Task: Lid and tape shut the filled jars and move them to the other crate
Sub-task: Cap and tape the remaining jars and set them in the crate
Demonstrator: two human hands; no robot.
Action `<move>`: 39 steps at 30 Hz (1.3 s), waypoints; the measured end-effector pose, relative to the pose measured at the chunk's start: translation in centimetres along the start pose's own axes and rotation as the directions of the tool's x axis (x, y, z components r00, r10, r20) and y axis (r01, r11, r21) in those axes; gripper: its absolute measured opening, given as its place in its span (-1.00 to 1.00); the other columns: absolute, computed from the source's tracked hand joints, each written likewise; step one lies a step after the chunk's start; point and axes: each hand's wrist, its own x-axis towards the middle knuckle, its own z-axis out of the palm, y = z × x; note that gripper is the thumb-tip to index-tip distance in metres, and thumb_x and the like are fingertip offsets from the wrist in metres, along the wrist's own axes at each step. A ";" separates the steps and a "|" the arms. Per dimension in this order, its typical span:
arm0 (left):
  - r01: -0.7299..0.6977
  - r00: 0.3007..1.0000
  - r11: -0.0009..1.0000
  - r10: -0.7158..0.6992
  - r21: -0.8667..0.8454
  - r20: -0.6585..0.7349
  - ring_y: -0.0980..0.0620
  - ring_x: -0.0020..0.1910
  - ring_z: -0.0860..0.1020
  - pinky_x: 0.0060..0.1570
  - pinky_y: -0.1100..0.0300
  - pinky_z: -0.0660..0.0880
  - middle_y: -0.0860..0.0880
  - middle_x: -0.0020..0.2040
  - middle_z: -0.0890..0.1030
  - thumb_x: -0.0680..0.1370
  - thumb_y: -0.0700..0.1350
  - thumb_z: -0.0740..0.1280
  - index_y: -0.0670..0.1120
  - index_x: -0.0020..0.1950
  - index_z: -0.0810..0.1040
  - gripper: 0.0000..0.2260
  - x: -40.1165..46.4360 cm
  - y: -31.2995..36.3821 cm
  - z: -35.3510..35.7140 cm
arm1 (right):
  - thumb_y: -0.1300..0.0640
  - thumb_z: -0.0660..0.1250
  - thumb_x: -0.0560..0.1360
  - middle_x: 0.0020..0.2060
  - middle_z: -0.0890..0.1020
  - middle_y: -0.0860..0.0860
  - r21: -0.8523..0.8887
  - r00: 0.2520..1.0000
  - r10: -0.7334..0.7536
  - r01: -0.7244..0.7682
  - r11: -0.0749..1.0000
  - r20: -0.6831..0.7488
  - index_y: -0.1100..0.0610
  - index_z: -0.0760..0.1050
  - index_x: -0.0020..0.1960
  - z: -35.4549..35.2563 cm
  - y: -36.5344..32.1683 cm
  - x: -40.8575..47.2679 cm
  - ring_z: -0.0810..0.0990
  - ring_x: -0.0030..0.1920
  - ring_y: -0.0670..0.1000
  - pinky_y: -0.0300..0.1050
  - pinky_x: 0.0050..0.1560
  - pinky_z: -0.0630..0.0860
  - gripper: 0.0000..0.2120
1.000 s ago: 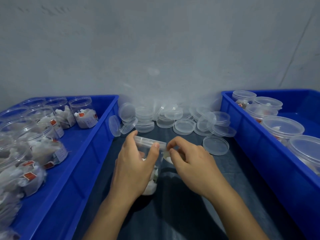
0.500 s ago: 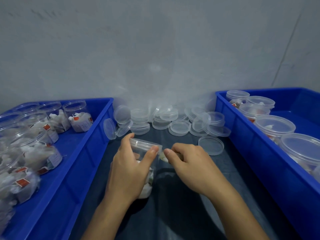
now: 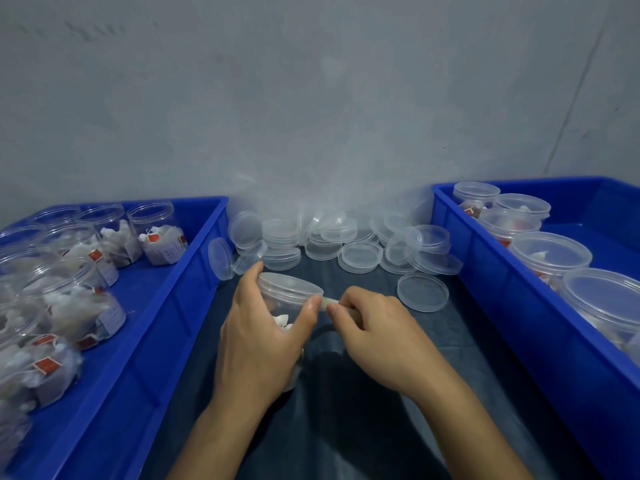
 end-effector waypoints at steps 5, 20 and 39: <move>0.028 1.000 1.000 -0.028 0.009 -0.008 0.04 0.34 0.54 0.24 0.10 0.50 0.02 0.46 0.53 0.28 0.54 0.32 0.04 0.62 0.27 0.01 0.0 0.1 0.1 | -0.24 0.17 0.64 -0.40 0.53 -0.10 -0.009 0.999 -0.018 0.017 1.000 -0.041 -0.02 0.40 -0.19 0.7 0.1 0.0 0.50 -0.28 -0.03 0.03 -0.26 0.44 -0.64; 0.047 0.999 0.998 -0.046 0.028 -0.028 0.07 0.18 0.60 0.17 0.04 0.58 0.09 0.27 0.62 0.24 0.55 0.37 0.08 0.52 0.35 -0.04 0.2 -0.1 0.0 | -0.23 0.14 0.65 -0.37 0.55 -0.11 -0.045 0.999 -0.020 0.019 0.999 -0.032 -0.05 0.40 -0.15 0.8 0.0 0.0 0.53 -0.22 0.01 0.05 -0.19 0.47 -0.67; 0.114 0.993 0.987 -0.113 -0.114 0.013 0.40 -0.05 0.58 -0.14 0.40 0.46 0.31 -0.05 0.60 0.24 0.43 0.49 0.22 0.21 0.44 -0.36 0.4 0.1 -0.6 | -0.17 0.23 0.64 -0.48 0.43 -0.12 0.006 0.989 -0.101 0.102 0.995 -0.112 -0.01 0.37 -0.23 0.3 -0.7 -0.2 0.44 -0.34 0.00 0.00 -0.24 0.34 -0.66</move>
